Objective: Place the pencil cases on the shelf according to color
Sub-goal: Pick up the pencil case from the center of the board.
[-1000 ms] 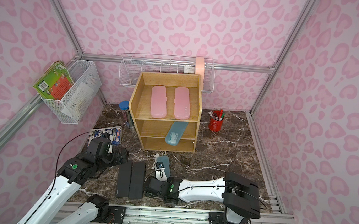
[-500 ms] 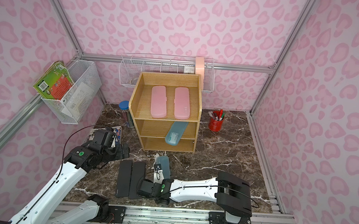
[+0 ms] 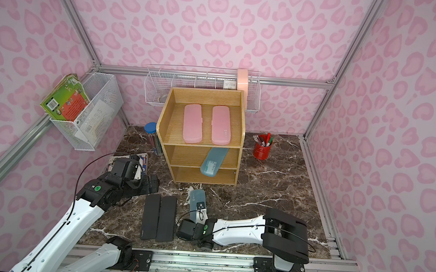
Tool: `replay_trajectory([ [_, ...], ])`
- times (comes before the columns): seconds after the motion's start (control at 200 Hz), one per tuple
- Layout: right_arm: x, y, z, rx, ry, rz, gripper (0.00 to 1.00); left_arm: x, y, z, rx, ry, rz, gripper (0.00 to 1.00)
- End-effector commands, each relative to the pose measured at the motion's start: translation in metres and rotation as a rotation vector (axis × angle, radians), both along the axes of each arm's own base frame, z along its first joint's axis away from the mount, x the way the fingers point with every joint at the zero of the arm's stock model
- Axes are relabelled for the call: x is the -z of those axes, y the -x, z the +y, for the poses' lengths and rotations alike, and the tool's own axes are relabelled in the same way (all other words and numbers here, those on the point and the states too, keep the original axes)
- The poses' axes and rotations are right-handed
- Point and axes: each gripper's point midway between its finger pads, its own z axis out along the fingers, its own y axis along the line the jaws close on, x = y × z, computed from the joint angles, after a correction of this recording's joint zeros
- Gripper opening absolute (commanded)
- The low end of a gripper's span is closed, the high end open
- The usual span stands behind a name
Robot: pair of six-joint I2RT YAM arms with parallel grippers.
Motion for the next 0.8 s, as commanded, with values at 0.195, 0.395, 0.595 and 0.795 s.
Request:
replay_trajectory([
  [0.195, 0.019, 0.002, 0.006, 0.028, -0.009, -0.007, 0.94, -0.002, -0.002, -0.004, 0.024, 0.011, -0.01, 0.99],
  [0.395, 0.022, 0.01, 0.004, 0.054, -0.012, -0.032, 0.74, -0.004, -0.001, -0.003, 0.024, 0.005, -0.016, 0.99],
  [0.595, -0.025, 0.009, 0.0, 0.093, -0.049, -0.178, 0.61, -0.006, 0.0, -0.002, 0.026, 0.006, -0.028, 0.99],
  [0.795, -0.06, 0.012, 0.004, 0.083, -0.07, -0.244, 0.61, -0.007, 0.001, -0.001, 0.025, 0.006, -0.028, 0.99],
])
